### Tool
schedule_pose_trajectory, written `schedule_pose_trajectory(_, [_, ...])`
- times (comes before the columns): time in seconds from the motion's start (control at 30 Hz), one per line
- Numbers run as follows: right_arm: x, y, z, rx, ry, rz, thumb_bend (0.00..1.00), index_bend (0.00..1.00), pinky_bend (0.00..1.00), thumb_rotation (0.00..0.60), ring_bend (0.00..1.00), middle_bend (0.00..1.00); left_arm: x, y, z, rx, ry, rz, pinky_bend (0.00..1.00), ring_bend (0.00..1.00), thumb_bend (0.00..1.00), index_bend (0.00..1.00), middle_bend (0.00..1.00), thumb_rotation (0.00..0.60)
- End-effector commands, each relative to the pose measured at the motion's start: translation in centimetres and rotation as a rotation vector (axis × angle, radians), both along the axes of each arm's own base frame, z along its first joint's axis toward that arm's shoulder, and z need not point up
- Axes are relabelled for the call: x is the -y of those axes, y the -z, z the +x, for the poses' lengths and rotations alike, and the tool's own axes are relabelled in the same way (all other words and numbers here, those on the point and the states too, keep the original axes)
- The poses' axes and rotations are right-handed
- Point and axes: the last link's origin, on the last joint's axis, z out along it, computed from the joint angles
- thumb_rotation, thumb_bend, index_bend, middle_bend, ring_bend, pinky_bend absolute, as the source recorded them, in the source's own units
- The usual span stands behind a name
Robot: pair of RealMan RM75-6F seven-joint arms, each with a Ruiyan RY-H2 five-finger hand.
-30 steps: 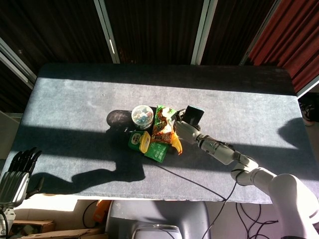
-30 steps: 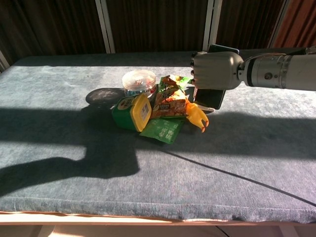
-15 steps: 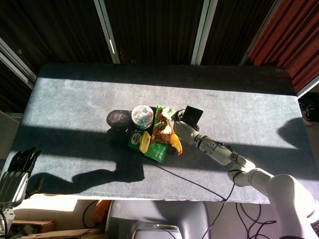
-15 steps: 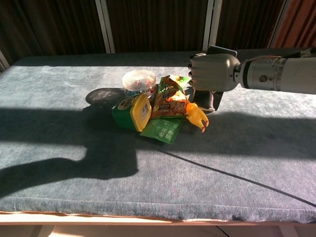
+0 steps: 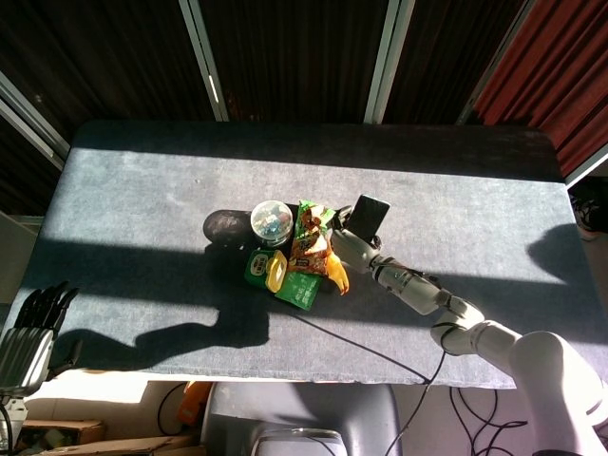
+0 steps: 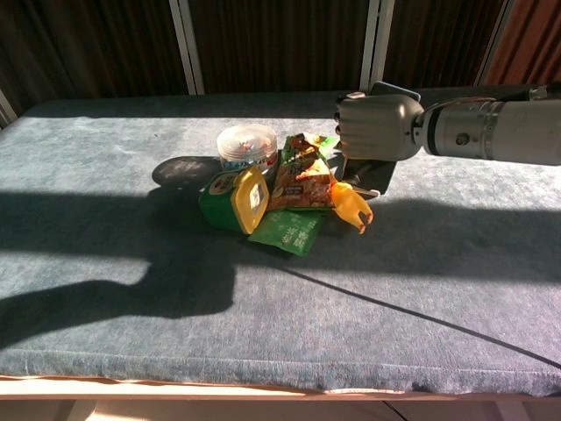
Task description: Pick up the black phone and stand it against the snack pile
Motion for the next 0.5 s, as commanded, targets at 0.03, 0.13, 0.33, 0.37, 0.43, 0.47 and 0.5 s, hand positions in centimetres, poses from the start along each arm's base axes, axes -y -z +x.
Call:
schedule_pose_trajectory(0.03, [0.00,0.03,0.24,-0.009,0.007,-0.012,0.25,0.44,0.51,0.600,0.40,0.50,0.04,-0.04,0.00,0.002,0.003,-0.002,0.00,0.00,0.40,0.00,0.00,0.600])
schedule_pose_trajectory(0.13, [-0.14,0.23,0.53,-0.017,0.006,-0.016,0.25,0.44,0.51,0.600,0.40,0.50,0.13,-0.19,-0.02,0.007,0.006,0.000,0.00,0.00,0.40,0.00,0.00,0.600])
schedule_pose_trajectory(0.33, [-0.14,0.16,0.81,-0.021,0.005,-0.053,0.25,0.38,0.49,0.600,0.38,0.48,0.22,-0.37,-0.05,0.013,0.012,0.003,0.00,0.00,0.40,0.00,0.00,0.600])
schedule_pose_trajectory(0.37, [-0.17,0.09,0.87,-0.021,0.003,-0.058,0.25,0.38,0.49,0.600,0.38,0.48,0.23,-0.38,-0.05,0.013,0.013,0.003,0.00,0.00,0.40,0.00,0.00,0.600])
schedule_pose_trajectory(0.43, [-0.23,0.02,0.92,-0.021,0.005,-0.064,0.25,0.37,0.49,0.600,0.38,0.48,0.26,-0.40,-0.03,0.013,0.015,0.003,0.00,0.00,0.40,0.00,0.00,0.600])
schedule_pose_trajectory(0.47, [-0.24,-0.02,0.93,-0.022,0.006,-0.068,0.25,0.36,0.49,0.600,0.38,0.48,0.28,-0.40,-0.02,0.014,0.016,0.004,0.00,0.00,0.40,0.00,0.00,0.600])
schedule_pose_trajectory(0.5, [-0.25,-0.05,0.94,-0.023,0.006,-0.072,0.25,0.36,0.48,0.600,0.38,0.47,0.31,-0.41,-0.01,0.014,0.016,0.004,0.00,0.00,0.40,0.00,0.00,0.600])
